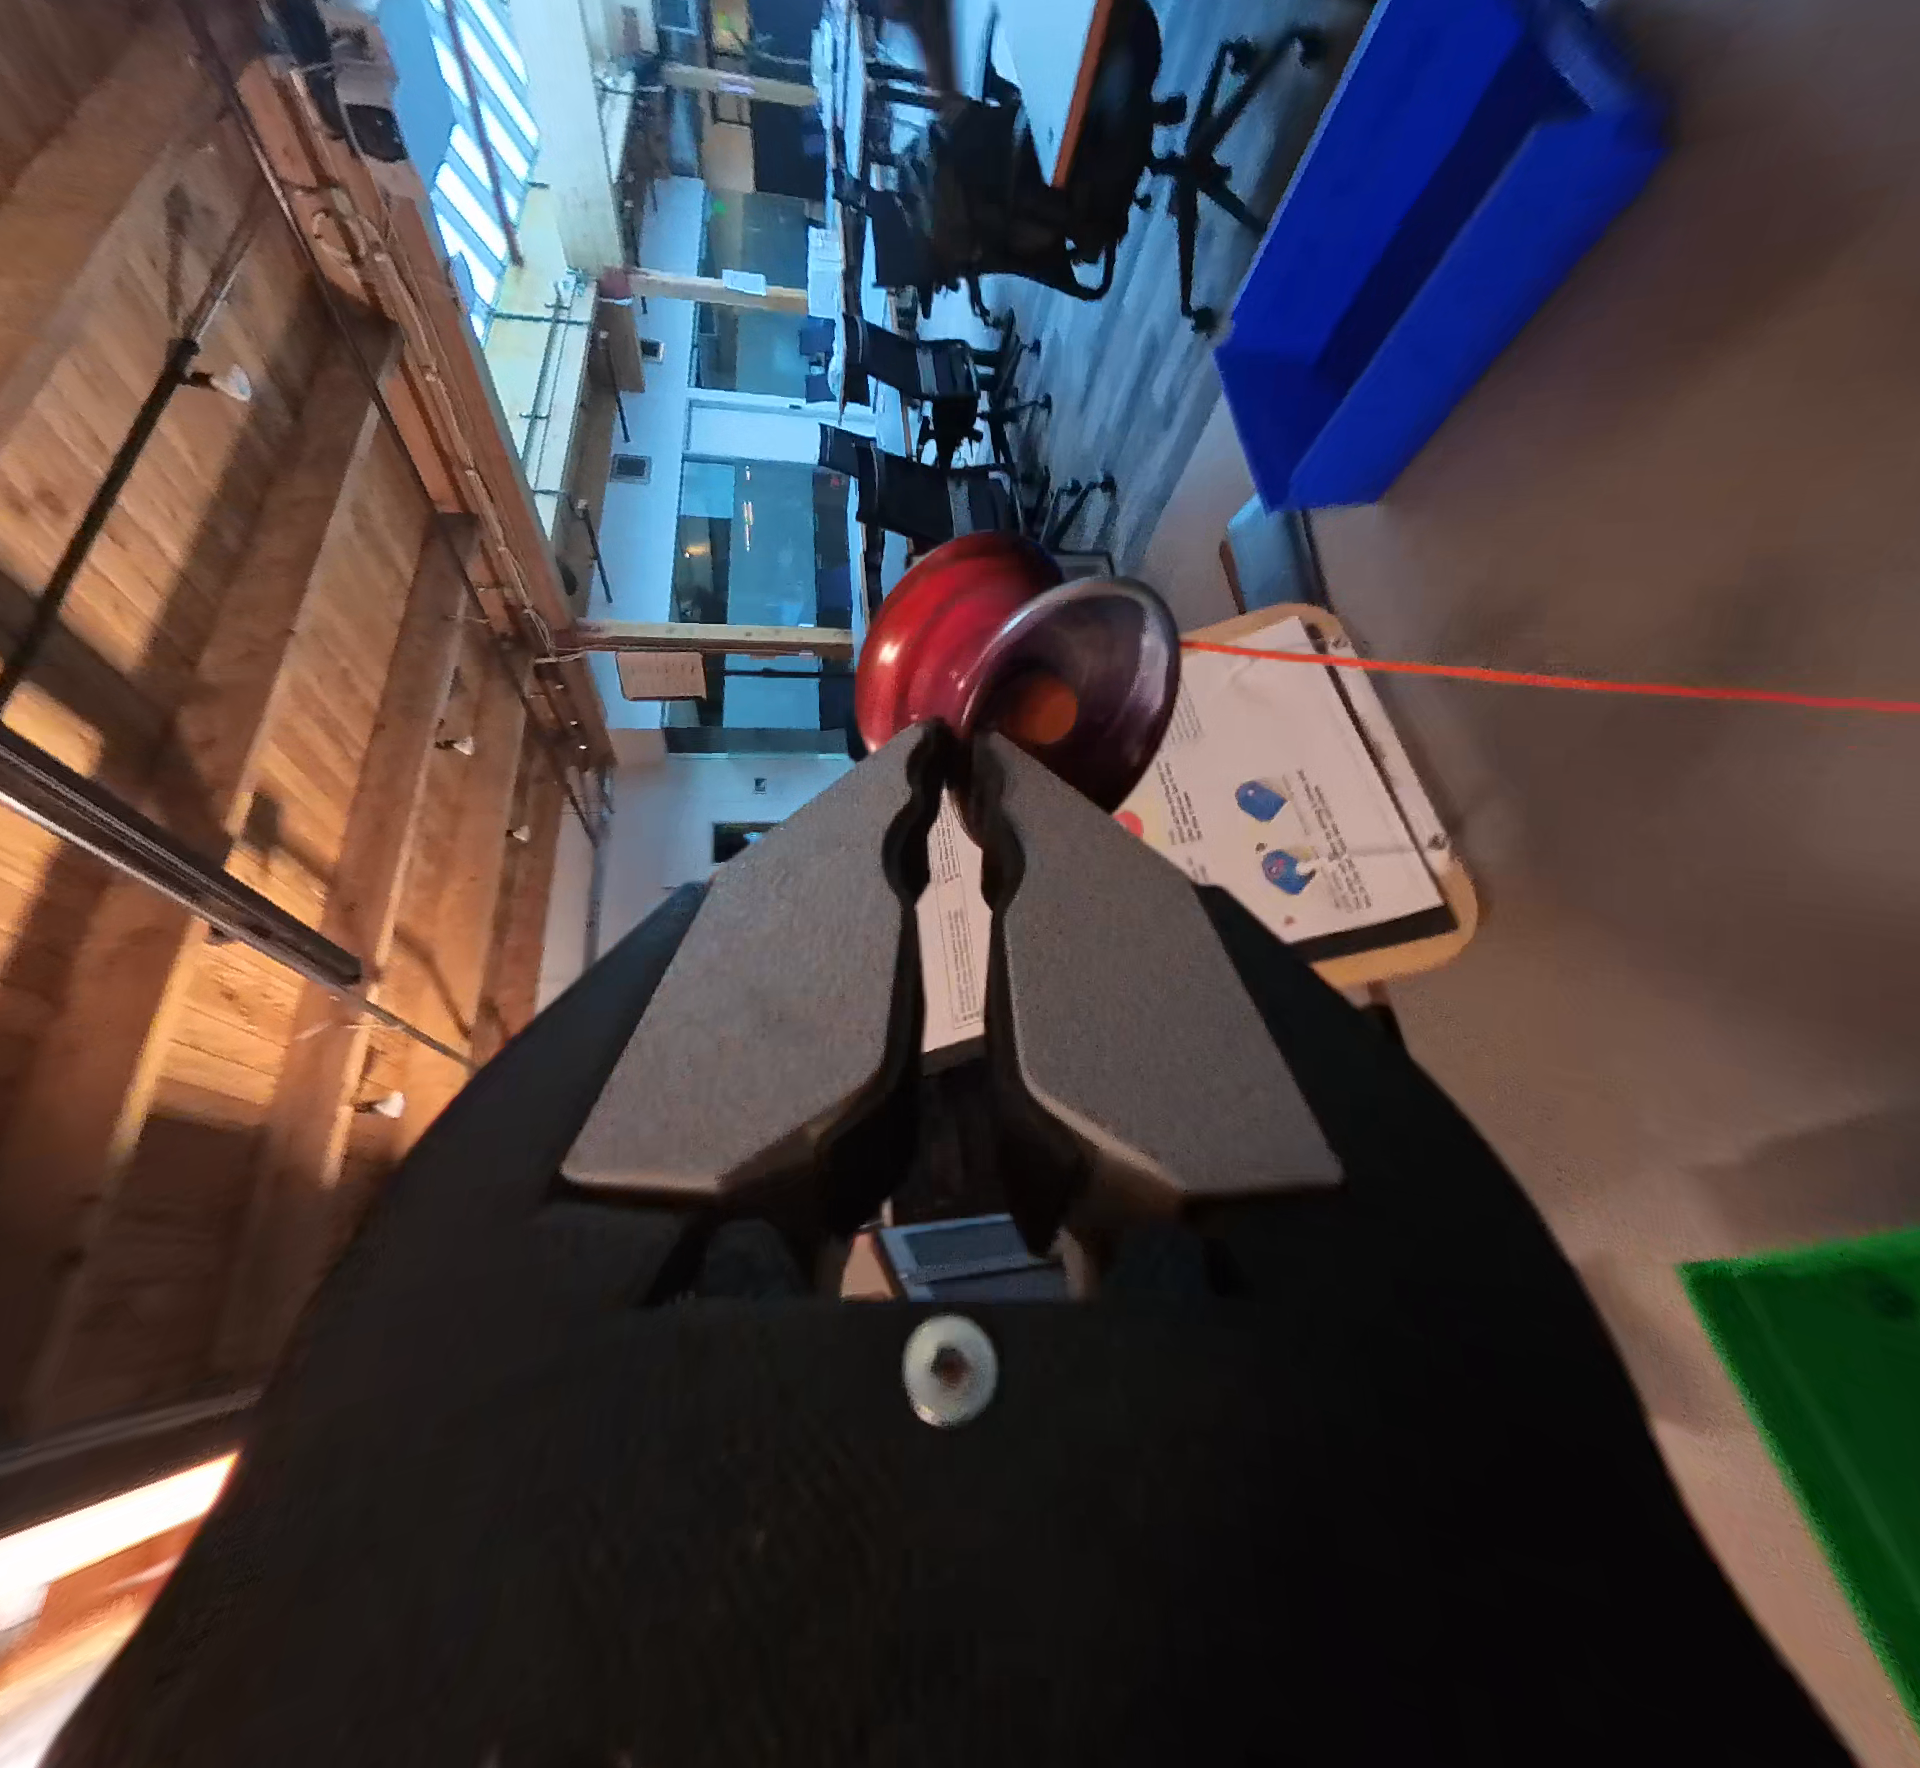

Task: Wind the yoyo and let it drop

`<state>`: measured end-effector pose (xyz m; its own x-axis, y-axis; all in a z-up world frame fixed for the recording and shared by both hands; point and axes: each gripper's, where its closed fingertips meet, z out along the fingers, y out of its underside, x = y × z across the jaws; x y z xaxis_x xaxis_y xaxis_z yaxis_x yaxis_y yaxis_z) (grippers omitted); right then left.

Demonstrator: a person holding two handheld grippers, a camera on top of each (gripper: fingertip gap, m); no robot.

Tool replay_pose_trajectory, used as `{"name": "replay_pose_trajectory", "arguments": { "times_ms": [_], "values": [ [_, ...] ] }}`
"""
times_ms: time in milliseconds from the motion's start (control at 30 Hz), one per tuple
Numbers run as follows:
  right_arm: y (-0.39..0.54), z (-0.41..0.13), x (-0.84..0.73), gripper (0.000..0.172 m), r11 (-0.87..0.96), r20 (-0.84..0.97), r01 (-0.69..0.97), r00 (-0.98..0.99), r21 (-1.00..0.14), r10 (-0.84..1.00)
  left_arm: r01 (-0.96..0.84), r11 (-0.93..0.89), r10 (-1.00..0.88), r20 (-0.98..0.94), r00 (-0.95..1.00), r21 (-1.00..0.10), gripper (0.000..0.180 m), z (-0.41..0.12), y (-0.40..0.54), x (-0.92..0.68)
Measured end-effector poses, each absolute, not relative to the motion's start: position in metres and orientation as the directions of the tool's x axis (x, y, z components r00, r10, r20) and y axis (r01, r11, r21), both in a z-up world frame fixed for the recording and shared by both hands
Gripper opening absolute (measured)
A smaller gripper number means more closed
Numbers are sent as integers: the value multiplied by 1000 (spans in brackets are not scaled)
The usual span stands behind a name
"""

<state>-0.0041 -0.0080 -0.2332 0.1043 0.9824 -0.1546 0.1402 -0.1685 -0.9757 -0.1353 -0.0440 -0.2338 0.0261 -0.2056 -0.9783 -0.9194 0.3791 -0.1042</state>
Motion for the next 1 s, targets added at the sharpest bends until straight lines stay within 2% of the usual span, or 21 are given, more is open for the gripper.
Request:
{"name": "replay_pose_trajectory", "arguments": {
  "times_ms": [33,167,267,400,500,567,633,700,767,833,900,1000],
  "values": [
    [-24,-229,-26,49,-156,-153,146,31,-977,988,-924,377,-204,-979,-11,-68,1,-240,-44,-130],
    [-54,-233,-82,42,-123,-149,189,-127,-974,981,-934,357,-189,-977,-95,22,1,-260,-43,-119],
    [-55,-254,-100,15,-121,-166,275,-149,-954,975,-931,365,-198,-979,-55,-21,1,-267,-48,-112],
    [-59,-271,-111,1,-128,-197,327,-188,-936,962,-936,346,-229,-973,-13,-69,0,-274,-49,-110],
    [-47,-273,-114,1,-124,-171,310,-131,-943,977,-941,281,-250,-961,117,-188,0,-276,-37,-122],
    [-35,-270,-113,1,-138,-164,263,-78,-955,983,-915,163,-327,-895,303,-369,0,-277,-32,-139],
    [-23,-262,-107,1,-150,-159,186,-34,-971,987,-793,83,-432,-739,517,-604,0,-277,-34,-146],
    [-17,-253,-99,0,-140,-143,118,-21,-983,989,-546,2,-604,-436,667,-838,1,-278,-43,-134],
    [-19,-244,-94,0,-77,-78,59,-22,-995,997,-216,-120,-789,-39,613,-969,3,-270,-61,-106],
    [-22,-242,-92,0,32,32,41,16,-999,999,4,-287,-825,249,508,-958,13,-265,-64,-97],
    [-28,-239,-90,0,160,162,32,44,-987,986,126,-449,-778,456,433,-885,17,-268,-57,-98],
    [-33,-239,-89,1,279,283,54,82,-959,956,286,-513,-796,573,193,-809,8,-242,-62,-98]
  ]
}}
